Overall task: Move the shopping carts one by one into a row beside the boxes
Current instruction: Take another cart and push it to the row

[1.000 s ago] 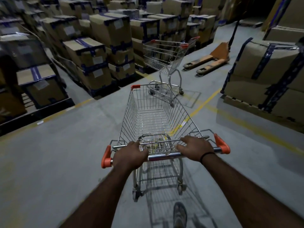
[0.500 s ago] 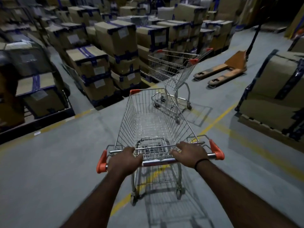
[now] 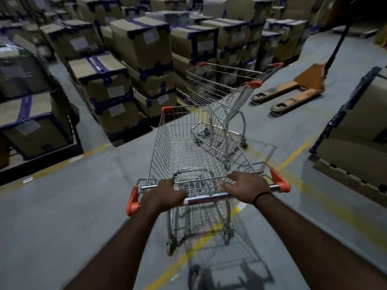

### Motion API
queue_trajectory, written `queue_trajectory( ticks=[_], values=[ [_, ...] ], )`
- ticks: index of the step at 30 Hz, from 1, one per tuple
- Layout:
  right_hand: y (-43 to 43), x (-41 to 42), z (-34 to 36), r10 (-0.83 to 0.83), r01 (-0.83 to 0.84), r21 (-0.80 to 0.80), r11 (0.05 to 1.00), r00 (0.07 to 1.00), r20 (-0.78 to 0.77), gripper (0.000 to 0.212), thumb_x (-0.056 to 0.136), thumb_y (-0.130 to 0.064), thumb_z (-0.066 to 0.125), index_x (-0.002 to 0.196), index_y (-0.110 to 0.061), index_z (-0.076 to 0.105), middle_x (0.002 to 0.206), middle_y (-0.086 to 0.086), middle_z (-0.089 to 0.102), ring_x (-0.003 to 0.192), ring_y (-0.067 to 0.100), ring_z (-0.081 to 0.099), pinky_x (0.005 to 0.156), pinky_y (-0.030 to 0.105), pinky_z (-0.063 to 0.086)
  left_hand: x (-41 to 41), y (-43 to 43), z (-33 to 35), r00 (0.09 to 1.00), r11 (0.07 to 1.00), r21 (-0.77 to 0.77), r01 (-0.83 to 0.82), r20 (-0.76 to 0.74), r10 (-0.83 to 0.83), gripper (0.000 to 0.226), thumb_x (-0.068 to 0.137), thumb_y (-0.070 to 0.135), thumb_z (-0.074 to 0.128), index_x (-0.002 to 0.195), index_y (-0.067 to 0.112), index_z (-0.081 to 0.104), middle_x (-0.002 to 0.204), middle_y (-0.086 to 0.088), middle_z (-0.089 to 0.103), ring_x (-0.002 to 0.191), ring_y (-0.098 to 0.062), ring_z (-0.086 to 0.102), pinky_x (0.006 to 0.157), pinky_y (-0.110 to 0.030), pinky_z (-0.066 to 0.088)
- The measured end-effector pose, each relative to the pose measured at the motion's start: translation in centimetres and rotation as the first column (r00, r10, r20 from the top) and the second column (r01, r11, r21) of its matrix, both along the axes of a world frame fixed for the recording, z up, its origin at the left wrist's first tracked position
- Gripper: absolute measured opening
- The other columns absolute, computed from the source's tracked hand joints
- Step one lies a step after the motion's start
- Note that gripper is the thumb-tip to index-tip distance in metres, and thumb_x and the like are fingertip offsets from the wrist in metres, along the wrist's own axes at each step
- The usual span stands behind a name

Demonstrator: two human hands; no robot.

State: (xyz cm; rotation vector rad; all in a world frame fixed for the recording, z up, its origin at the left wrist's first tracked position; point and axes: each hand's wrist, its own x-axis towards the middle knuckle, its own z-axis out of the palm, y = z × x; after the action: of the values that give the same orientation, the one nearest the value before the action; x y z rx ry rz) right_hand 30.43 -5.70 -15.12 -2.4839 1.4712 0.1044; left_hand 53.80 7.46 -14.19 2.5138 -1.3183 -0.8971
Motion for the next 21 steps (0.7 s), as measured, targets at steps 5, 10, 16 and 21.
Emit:
queue_trajectory(
  ticks=[5, 10, 16, 21],
  values=[
    [-8.9, 2.7, 0.6, 0.018, -0.017, 0.011, 1.0, 1.0, -0.006, 0.065, 0.085, -0.075, 0.043, 0.134, -0.036, 0.058, 0.136, -0.003, 0.063, 0.124, 0.025, 0.059, 0.098, 0.035, 0.046, 1.9, -8.1, -0.4, 0.999, 1.0, -0.011, -0.004, 0.044, 0.004, 0.079, 0.079, 0.068, 0.045, 0.144, 0.022, 0.043, 0.153, -0.004, 0.039, 0.132, -0.032, 0.049, 0.102, -0.043, 0.042],
    [-16.5, 5.1, 1.0, 0.034, -0.034, -0.022, 0.999, 0.999, 0.006, 0.058, 0.088, -0.072, 0.047, 0.133, -0.038, 0.059, 0.133, 0.001, 0.064, 0.123, 0.026, 0.058, 0.092, 0.033, 0.046, 3.8, -15.3, -0.4, 0.996, 0.999, -0.044, -0.023, 0.082, 0.027, 0.077, 0.078, 0.067, 0.04, 0.141, 0.022, 0.047, 0.15, -0.004, 0.044, 0.127, -0.031, 0.053, 0.096, -0.042, 0.043],
    [-25.2, 8.3, 1.0, 0.071, -0.071, -0.001, 0.997, 0.997, 0.022, 0.058, 0.087, -0.071, 0.047, 0.132, -0.036, 0.061, 0.128, 0.011, 0.061, 0.122, 0.03, 0.055, 0.093, 0.037, 0.047, 6.1, -22.9, -0.6, 0.99, 0.993, -0.068, -0.093, 0.101, 0.1, 0.072, 0.08, 0.066, 0.041, 0.138, 0.024, 0.049, 0.147, -0.001, 0.047, 0.125, -0.031, 0.055, 0.096, -0.041, 0.044],
    [-33.2, 11.3, 1.1, 0.125, -0.124, -0.023, 0.992, 0.992, 0.023, 0.069, 0.078, -0.077, 0.038, 0.127, -0.036, 0.064, 0.125, 0.008, 0.067, 0.119, 0.029, 0.057, 0.091, 0.038, 0.049, 7.9, -29.7, -0.5, 0.977, 0.978, -0.098, -0.182, 0.097, 0.192, 0.071, 0.08, 0.065, 0.044, 0.139, 0.025, 0.049, 0.144, -0.001, 0.053, 0.124, -0.029, 0.056, 0.094, -0.039, 0.042]
  ],
)
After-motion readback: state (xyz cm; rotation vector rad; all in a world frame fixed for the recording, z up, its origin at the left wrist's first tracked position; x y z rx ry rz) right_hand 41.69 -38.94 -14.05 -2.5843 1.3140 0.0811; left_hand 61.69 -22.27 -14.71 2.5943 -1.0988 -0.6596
